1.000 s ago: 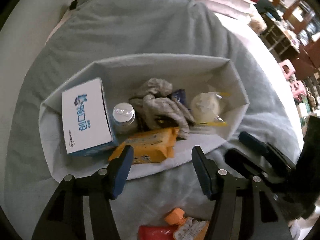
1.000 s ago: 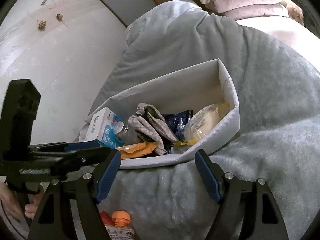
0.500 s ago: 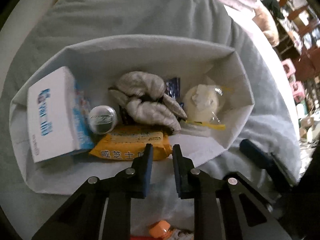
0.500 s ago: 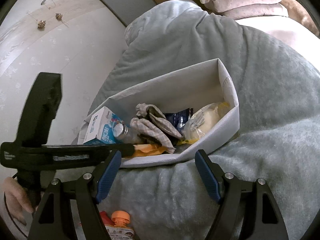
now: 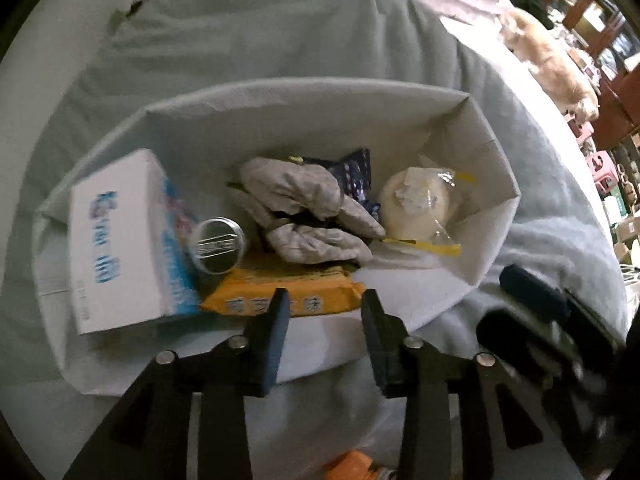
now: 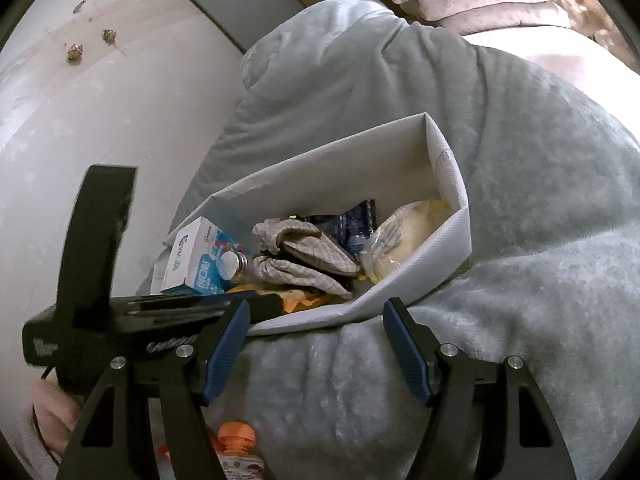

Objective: Organize objects

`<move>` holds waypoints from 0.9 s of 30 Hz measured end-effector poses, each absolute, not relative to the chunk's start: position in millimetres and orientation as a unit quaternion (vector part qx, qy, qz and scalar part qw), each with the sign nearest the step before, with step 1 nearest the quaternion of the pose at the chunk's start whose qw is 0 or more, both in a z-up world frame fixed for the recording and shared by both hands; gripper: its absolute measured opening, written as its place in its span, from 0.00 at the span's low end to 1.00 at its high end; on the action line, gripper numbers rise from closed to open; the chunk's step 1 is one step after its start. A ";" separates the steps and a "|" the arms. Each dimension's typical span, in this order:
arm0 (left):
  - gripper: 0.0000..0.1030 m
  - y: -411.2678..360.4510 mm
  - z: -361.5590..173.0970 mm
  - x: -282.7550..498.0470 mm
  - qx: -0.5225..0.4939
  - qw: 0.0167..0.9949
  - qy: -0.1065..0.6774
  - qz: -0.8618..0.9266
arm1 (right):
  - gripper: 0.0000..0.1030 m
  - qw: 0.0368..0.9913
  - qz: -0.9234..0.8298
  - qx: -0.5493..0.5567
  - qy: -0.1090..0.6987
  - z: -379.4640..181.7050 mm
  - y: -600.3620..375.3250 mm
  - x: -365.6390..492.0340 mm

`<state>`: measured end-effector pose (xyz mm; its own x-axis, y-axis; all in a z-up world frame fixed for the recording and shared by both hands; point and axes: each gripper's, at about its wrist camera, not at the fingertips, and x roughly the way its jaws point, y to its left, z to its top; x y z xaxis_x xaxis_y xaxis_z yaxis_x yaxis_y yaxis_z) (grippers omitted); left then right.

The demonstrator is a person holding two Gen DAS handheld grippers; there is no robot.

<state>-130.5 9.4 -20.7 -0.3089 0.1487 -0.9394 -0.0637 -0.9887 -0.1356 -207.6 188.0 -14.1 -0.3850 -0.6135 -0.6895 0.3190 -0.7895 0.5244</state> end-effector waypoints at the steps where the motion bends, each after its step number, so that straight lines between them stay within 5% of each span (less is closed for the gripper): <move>1: 0.37 5.6 -15.6 -127.8 -0.577 0.073 -0.037 0.813 | 0.66 0.285 -0.818 0.476 -0.155 -14.0 188.0 -207.4; 9: 0.45 2.0 25.3 -79.5 -0.518 0.132 -0.001 0.845 | 0.68 0.304 -0.806 0.484 -0.155 -13.3 186.5 -205.5; 18: 0.47 -15.1 19.3 -13.6 -0.504 0.168 0.006 0.847 | 0.70 0.451 -0.687 0.543 -0.175 -24.2 170.7 -183.8; 27: 0.47 -39.7 -9.4 30.2 -0.514 0.144 -0.050 0.844 | 0.70 0.433 -0.682 0.589 -0.022 -38.8 125.4 -142.0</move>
